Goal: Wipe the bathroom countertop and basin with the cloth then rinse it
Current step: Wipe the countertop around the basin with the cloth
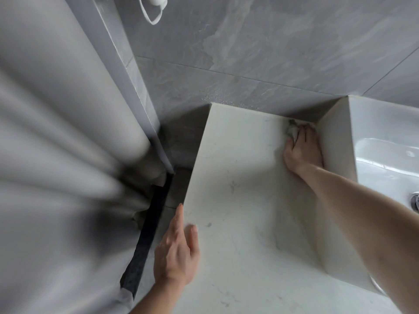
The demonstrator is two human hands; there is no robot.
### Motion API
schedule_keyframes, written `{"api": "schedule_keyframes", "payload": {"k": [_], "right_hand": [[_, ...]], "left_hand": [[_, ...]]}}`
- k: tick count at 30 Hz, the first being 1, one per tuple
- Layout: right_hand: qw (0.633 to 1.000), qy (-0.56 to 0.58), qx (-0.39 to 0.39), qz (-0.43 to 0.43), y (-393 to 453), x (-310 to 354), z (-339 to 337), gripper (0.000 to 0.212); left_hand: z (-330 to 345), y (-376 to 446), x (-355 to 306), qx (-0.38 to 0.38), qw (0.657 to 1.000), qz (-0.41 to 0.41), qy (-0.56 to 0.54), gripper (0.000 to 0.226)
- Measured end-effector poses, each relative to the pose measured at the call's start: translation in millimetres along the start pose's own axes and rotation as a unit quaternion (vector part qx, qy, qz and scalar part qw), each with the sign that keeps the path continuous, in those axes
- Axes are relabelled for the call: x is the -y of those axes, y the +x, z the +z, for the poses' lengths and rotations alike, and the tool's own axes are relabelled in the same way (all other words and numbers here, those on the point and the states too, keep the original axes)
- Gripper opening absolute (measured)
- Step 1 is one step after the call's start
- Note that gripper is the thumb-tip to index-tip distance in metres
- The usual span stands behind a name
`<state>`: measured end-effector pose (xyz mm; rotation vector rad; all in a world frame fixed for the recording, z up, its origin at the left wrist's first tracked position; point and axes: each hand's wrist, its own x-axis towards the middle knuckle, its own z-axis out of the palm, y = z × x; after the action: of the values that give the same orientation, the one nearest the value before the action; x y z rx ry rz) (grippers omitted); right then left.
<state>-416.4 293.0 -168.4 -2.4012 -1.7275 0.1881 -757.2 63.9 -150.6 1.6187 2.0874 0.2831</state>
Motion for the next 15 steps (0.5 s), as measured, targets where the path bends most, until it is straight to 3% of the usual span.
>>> {"api": "schedule_keyframes", "payload": {"k": [3, 8, 15], "right_hand": [[0.999, -0.002, -0.006, 0.032, 3, -2, 7, 0.073], [0.986, 0.051, -0.028, 0.156, 12, 49, 12, 0.079], [0.995, 0.035, 0.000, 0.094, 5, 124, 30, 0.079]], "left_hand": [[1, -1, 1, 0.003, 1.000, 0.001, 0.000, 0.066], [2, -1, 1, 0.000, 1.000, 0.004, -0.004, 0.070], [2, -1, 1, -0.001, 1.000, -0.001, -0.006, 0.071]]}}
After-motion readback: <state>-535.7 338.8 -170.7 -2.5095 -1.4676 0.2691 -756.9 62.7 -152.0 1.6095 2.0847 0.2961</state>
